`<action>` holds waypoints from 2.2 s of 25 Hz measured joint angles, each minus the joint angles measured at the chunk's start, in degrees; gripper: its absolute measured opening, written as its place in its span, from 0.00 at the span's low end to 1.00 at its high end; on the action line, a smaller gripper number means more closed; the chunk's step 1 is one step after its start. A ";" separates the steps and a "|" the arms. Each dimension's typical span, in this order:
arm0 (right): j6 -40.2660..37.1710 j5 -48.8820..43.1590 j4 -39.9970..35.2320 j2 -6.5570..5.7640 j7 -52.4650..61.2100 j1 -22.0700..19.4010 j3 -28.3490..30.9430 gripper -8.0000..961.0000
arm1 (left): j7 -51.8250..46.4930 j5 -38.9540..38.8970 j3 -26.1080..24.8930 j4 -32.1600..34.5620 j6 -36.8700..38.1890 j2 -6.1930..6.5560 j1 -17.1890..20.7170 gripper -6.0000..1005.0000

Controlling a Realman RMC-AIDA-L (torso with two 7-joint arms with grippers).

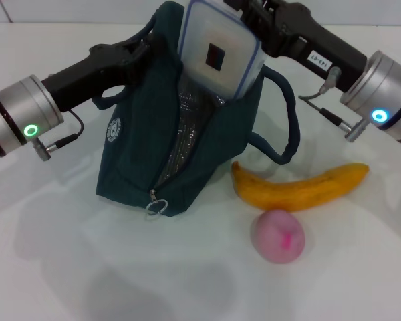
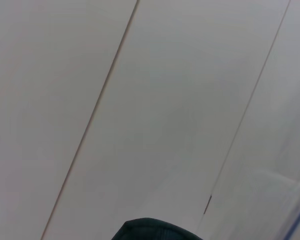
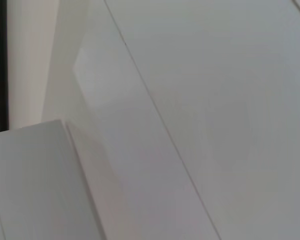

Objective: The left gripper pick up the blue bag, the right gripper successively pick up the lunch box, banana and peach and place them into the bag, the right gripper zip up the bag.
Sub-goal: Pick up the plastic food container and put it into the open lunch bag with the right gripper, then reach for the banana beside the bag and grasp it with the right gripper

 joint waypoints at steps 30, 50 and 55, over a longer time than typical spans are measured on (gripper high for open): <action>-0.97 -1.41 1.58 -0.16 2.49 -1.41 -4.27 0.15 | 0.02 0.06 -0.09 0.00 -0.79 0.31 0.11 0.04; -12.02 -30.90 -2.56 -15.63 17.49 -4.64 12.07 0.63 | 7.43 0.54 0.06 0.08 2.41 0.11 2.56 0.04; -6.28 -58.64 -13.60 -15.20 26.82 -8.02 28.43 0.65 | 7.61 0.57 -0.07 0.04 2.11 0.23 2.54 0.04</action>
